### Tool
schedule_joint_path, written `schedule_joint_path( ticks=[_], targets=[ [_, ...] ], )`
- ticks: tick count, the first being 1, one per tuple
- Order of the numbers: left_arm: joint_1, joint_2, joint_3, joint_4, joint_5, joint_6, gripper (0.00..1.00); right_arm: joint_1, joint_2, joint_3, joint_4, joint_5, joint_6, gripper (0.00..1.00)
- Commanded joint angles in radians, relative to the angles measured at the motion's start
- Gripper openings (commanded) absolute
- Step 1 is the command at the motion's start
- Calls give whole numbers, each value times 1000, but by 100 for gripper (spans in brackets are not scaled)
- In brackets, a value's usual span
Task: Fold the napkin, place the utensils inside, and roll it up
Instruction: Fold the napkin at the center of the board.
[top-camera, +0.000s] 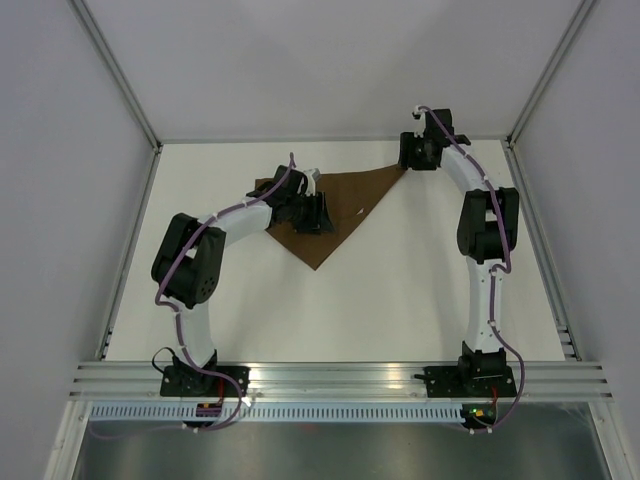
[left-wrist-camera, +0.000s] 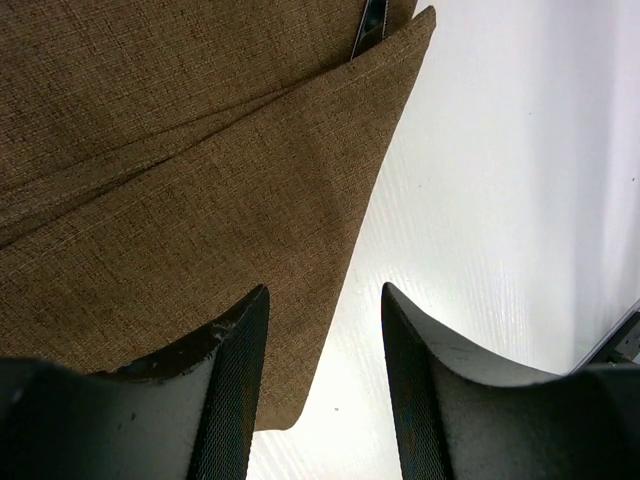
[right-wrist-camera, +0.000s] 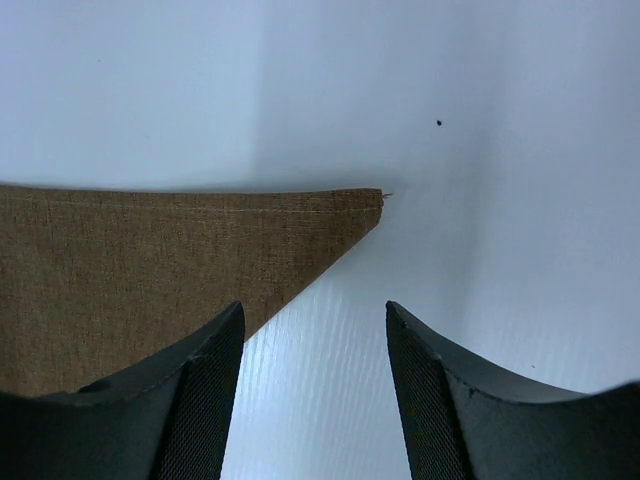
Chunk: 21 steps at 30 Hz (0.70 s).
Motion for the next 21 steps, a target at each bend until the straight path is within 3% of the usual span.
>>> schedule_joint_path(
  ticks=[1,14,21],
  targets=[
    [-5,-3,34,31,19,-36,54,-25,57,80,-71,-133,133,65],
    [-5,-67,13,11,-4,-27,53,-69,147,63,43,-255,282,68],
    [-5,-93,5,-12,-20,-17,53,-77,177,54,93,-273,330,61]
  ],
)
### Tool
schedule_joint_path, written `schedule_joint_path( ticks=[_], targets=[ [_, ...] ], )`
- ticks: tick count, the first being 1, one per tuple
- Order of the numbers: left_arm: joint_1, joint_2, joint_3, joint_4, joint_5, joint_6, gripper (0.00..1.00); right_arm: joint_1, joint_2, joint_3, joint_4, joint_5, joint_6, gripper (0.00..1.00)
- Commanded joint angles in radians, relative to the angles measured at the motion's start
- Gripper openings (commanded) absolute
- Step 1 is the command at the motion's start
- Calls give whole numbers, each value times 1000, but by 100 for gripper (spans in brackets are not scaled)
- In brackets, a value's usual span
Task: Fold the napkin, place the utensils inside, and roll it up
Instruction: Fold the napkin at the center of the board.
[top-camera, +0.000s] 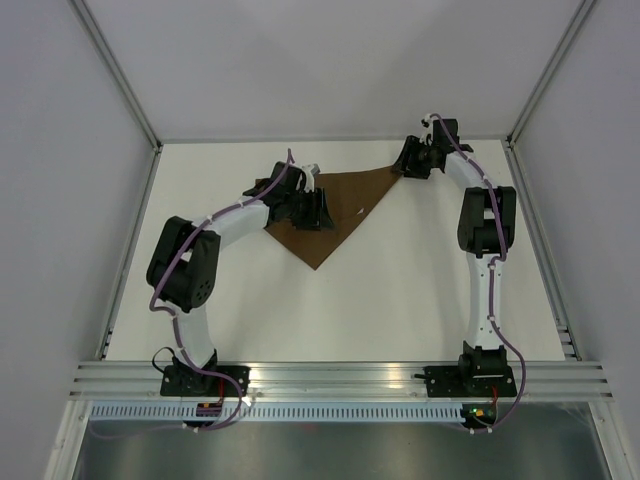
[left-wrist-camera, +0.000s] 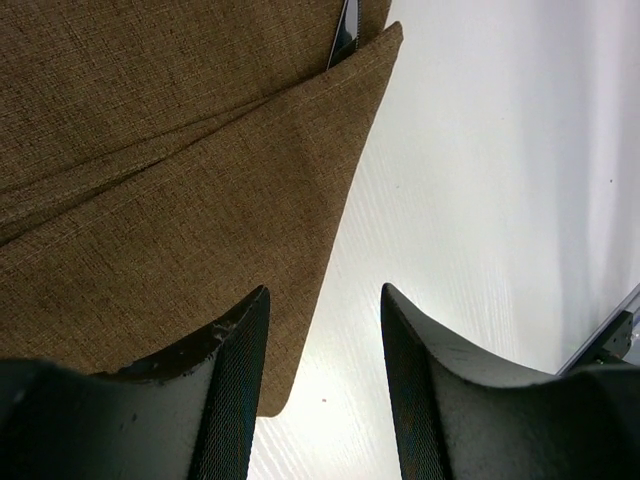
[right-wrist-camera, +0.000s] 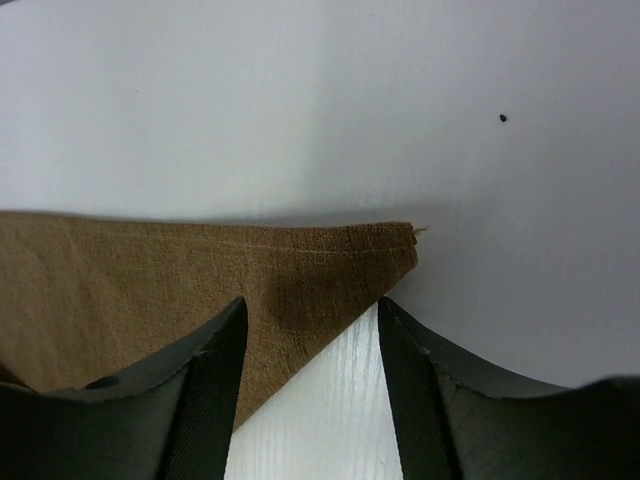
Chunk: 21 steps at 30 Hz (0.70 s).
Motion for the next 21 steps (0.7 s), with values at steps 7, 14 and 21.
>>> schedule_joint_path(
  ticks=[7,14,21],
  targets=[
    [-4,-92,2,-32,-35,-7,53,-18,38,-39,83,-43,134,42],
    [-4,-121,6,-44,-40,-4,53,-18,19,-63,137,-60,149,18],
    [-4,-158,-1,-52,-43,-1,53,-18,-28,-114,199,-68,151,11]
  ],
)
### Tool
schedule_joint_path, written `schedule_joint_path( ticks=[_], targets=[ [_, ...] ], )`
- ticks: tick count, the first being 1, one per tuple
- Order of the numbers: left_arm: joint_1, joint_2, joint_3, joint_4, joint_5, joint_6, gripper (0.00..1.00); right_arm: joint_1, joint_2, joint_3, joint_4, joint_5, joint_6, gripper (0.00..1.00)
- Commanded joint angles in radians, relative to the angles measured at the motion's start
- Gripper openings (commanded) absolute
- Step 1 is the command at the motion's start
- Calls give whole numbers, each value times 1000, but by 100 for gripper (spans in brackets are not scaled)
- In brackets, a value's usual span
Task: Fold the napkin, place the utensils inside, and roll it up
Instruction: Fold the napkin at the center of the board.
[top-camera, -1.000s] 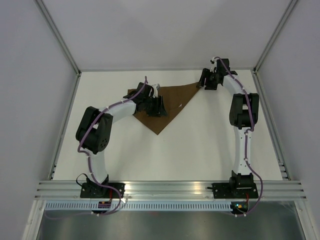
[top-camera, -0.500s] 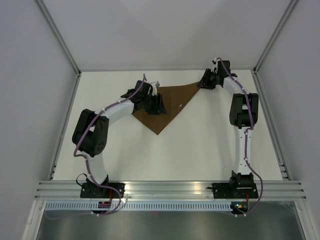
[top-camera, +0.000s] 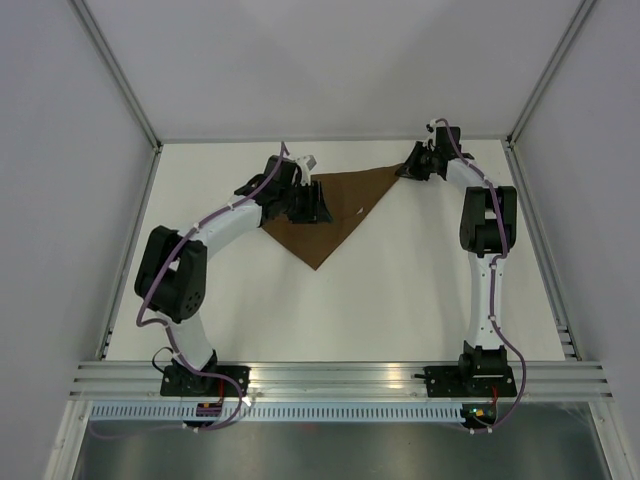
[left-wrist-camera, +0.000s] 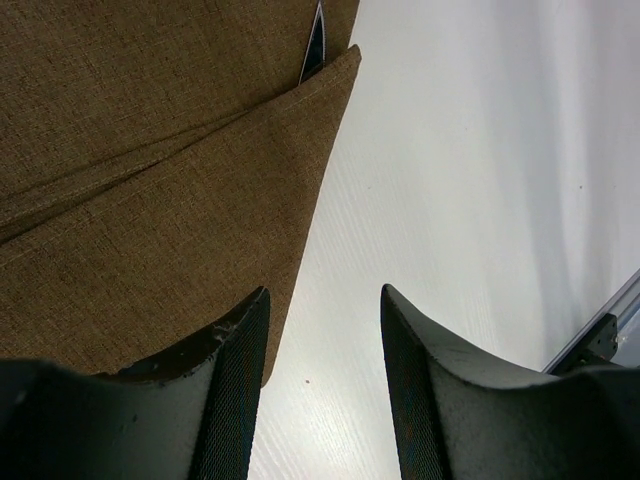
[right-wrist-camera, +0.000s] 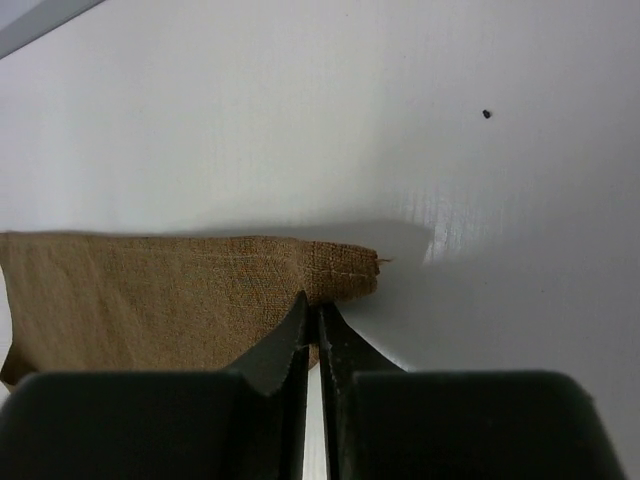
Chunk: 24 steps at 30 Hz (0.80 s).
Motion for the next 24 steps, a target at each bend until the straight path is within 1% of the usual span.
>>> schedule_joint_path(
  ticks=[1,10,24],
  targets=[
    [-4,-62,-2,-9,-17,-3,53,1,-46,-29,42,-11,29,10],
    [-4,-115,1,-11,-17,-14,53,30,-169,-88,75,14,-65,7],
    [-4,-196,-12,-14,-42,-37,54,100,-298,-160,96,40,-192,5]
  ],
)
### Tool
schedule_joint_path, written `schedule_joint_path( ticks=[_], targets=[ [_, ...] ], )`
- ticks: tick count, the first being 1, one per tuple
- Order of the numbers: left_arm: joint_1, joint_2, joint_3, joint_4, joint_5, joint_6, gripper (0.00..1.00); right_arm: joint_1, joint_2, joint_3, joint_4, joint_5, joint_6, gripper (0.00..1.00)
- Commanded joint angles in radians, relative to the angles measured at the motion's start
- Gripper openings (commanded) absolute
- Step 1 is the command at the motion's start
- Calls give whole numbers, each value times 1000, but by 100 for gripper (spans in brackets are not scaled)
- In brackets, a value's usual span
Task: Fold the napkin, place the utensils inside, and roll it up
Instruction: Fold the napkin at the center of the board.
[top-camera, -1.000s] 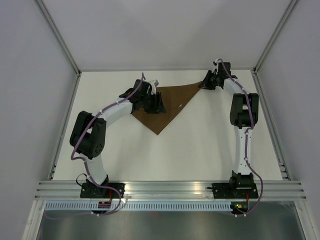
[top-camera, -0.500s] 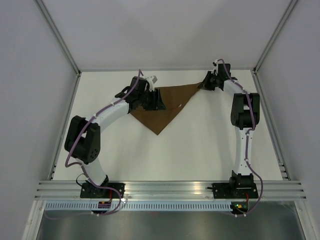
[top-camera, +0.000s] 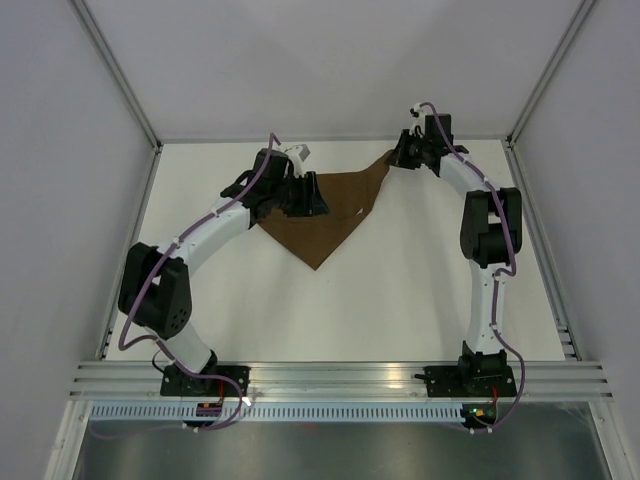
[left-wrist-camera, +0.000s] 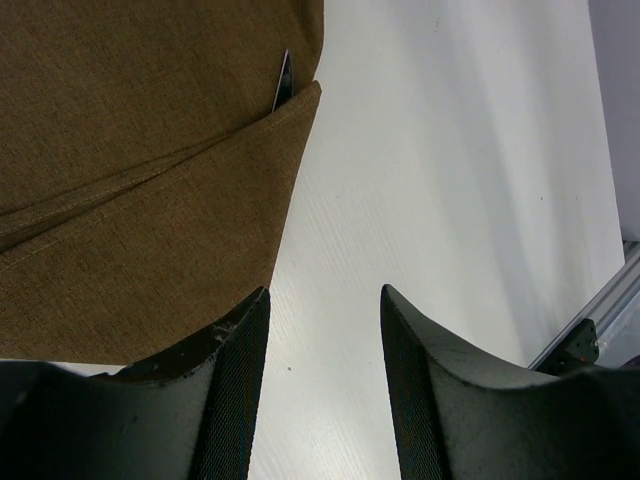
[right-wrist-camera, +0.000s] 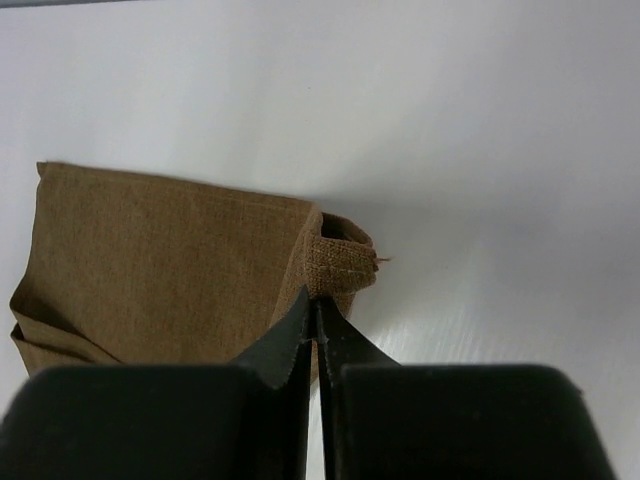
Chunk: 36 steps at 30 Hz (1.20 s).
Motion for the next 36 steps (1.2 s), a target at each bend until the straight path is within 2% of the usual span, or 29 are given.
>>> schedule_joint_path(
  ticks=[1,9,21,29,36],
  targets=[
    [-4,-73,-4,9,-15,-40,54,24,-105,-33,41,9,-77,5],
    [-3,-190,-39,11,-96,-83,54,119,-220,-130,40,42,-201,4],
    [25,-436,-87,-1,-247,-150,54,367,-370,-303,-14,74,-345,3],
    [25,-493,-101,-18,-255,-156,54,507,-375,-357,-48,133,-414,2],
    [25,-502,-122,-21,-247,-156,54,576,-367,-403,-66,164,-466,0]
  ],
)
